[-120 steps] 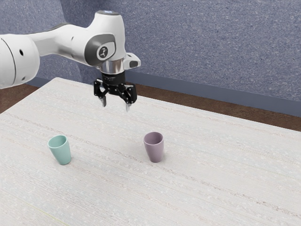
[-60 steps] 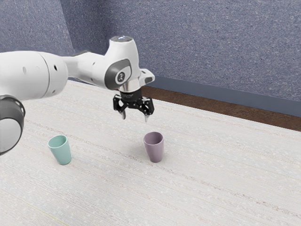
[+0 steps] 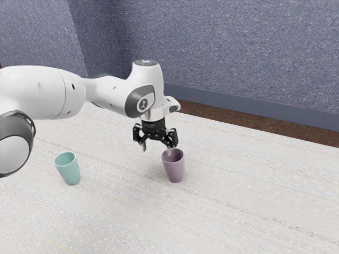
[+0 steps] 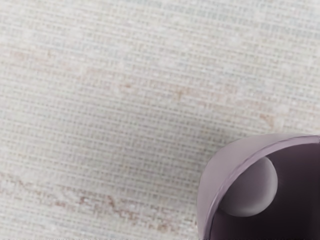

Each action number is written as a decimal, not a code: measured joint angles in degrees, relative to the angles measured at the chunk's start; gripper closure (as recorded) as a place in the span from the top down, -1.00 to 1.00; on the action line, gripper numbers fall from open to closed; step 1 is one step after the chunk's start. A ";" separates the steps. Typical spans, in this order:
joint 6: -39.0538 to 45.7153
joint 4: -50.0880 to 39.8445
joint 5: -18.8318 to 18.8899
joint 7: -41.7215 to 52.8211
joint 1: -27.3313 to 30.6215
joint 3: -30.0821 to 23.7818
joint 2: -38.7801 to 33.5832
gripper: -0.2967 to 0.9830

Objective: Place the right cup onto the left cup

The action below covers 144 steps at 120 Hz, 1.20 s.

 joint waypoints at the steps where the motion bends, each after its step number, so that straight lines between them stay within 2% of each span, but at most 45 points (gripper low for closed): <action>1: 0.04 0.01 0.01 0.00 0.00 -0.03 0.04 0.54; 55: 3.67 0.39 -0.12 -0.29 0.00 -0.23 3.77 0.53; 61: 3.94 0.47 -0.08 -0.31 0.00 -0.21 3.83 0.41; 80: 4.40 0.61 0.41 -0.24 0.00 -0.15 3.79 -0.18; 93: 4.49 0.66 0.56 -0.20 0.00 -0.19 3.71 -0.42; 114: 4.59 0.67 0.64 -0.21 -0.32 -0.80 3.57 -0.59; 144: 4.65 0.67 0.72 -0.44 -0.53 -1.02 3.50 -0.66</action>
